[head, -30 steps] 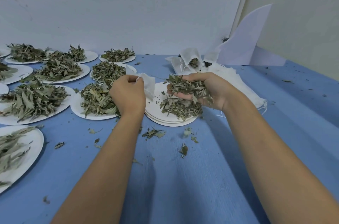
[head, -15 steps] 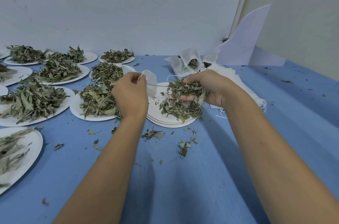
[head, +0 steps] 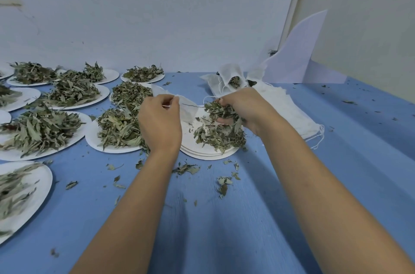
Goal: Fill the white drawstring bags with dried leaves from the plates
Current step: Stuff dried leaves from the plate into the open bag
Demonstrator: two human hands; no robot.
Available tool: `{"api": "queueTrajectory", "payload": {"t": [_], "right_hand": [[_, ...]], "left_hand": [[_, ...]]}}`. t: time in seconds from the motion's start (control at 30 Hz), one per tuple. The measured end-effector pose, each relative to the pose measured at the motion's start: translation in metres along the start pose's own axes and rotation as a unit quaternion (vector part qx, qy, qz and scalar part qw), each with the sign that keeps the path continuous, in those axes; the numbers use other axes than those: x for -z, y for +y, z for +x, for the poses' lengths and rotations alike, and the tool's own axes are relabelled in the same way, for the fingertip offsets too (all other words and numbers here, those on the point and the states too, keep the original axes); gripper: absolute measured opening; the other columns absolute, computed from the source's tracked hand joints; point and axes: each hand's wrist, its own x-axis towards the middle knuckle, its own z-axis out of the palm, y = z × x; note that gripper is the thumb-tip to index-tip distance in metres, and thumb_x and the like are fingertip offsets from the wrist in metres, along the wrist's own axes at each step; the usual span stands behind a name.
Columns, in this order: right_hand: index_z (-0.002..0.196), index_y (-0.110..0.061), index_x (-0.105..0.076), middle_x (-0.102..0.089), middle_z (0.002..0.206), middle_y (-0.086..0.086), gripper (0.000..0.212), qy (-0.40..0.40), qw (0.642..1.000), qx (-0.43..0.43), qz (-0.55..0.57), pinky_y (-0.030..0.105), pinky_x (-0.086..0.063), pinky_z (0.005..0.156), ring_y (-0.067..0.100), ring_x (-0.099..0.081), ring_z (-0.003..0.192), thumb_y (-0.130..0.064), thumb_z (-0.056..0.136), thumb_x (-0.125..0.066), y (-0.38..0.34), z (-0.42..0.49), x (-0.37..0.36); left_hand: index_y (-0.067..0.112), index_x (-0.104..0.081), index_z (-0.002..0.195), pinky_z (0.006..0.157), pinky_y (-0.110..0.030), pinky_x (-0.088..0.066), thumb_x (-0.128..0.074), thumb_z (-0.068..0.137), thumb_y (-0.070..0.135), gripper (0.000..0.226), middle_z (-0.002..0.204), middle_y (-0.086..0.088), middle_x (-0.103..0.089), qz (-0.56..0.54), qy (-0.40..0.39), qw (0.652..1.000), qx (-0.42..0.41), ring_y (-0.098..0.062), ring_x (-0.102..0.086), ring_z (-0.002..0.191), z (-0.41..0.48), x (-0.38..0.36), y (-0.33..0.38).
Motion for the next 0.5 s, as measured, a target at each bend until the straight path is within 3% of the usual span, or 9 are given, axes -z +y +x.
{"api": "queueTrajectory", "payload": {"t": [0.1, 0.2, 0.27, 0.37, 0.43, 0.5], "right_hand": [[0.122, 0.011, -0.048, -0.049, 0.13, 0.031, 0.034, -0.011, 1.0, 0.002, -0.019, 0.046, -0.057, 0.08, 0.028, -0.066, 0.081, 0.004, 0.09, -0.054, -0.001, -0.001, -0.002], [0.108, 0.016, -0.053, -0.05, 0.129, 0.034, 0.022, -0.005, 0.999, 0.003, -0.038, 0.055, -0.053, 0.086, 0.039, -0.067, 0.094, 0.004, 0.09, -0.053, -0.001, -0.002, -0.009], [0.091, 0.001, -0.053, -0.06, 0.114, 0.027, 0.004, -0.007, 0.999, 0.01, -0.038, 0.065, -0.042, 0.094, 0.041, -0.067, 0.091, 0.004, 0.089, -0.052, -0.002, -0.004, -0.015], [0.078, -0.004, -0.05, -0.055, 0.087, 0.021, 0.014, -0.009, 1.0, 0.014, -0.018, 0.064, -0.044, 0.093, 0.04, -0.068, 0.082, 0.006, 0.086, -0.053, 0.0, -0.005, -0.019], [0.081, 0.002, -0.054, -0.062, 0.093, 0.024, 0.005, -0.011, 1.0, 0.016, -0.017, 0.065, -0.043, 0.093, 0.044, -0.067, 0.092, 0.003, 0.086, -0.055, 0.002, -0.005, -0.019], [0.101, 0.01, -0.058, -0.064, 0.109, 0.029, 0.019, 0.008, 1.0, -0.002, -0.01, 0.066, -0.042, 0.094, 0.047, -0.063, 0.101, -0.003, 0.087, -0.057, 0.002, -0.006, -0.019]], "left_hand": [[0.011, -0.071, 0.105, 0.074, -0.021, -0.042, -0.059, 0.093, 0.028, 0.024, 0.102, -0.004, -0.068, -0.016, -0.01, 1.0, -0.006, -0.013, -0.061, 0.088, -0.002, 0.0, 0.002], [0.011, -0.072, 0.102, 0.073, -0.022, -0.042, -0.059, 0.093, 0.028, 0.023, 0.098, -0.004, -0.068, -0.011, -0.015, 0.999, -0.051, -0.013, -0.06, 0.084, -0.009, -0.001, 0.007], [0.013, -0.072, 0.102, 0.072, -0.024, -0.043, -0.058, 0.093, 0.029, 0.023, 0.097, -0.003, -0.069, 0.005, -0.022, 0.997, -0.072, -0.013, -0.06, 0.081, -0.013, -0.003, 0.01], [0.012, -0.072, 0.102, 0.074, -0.02, -0.042, -0.059, 0.093, 0.027, 0.021, 0.095, -0.001, -0.068, -0.013, -0.034, 0.997, -0.064, -0.01, -0.06, 0.082, -0.015, -0.006, 0.014], [0.012, -0.071, 0.098, 0.069, -0.013, -0.042, -0.062, 0.091, 0.025, 0.017, 0.087, 0.003, -0.067, -0.078, -0.048, 0.996, -0.023, -0.005, -0.059, 0.076, -0.014, -0.007, 0.016], [0.015, -0.069, 0.092, 0.063, -0.006, -0.041, -0.064, 0.09, 0.025, 0.011, 0.077, 0.01, -0.064, -0.135, -0.07, 0.988, 0.023, 0.0, -0.057, 0.071, -0.013, -0.008, 0.017]]}}
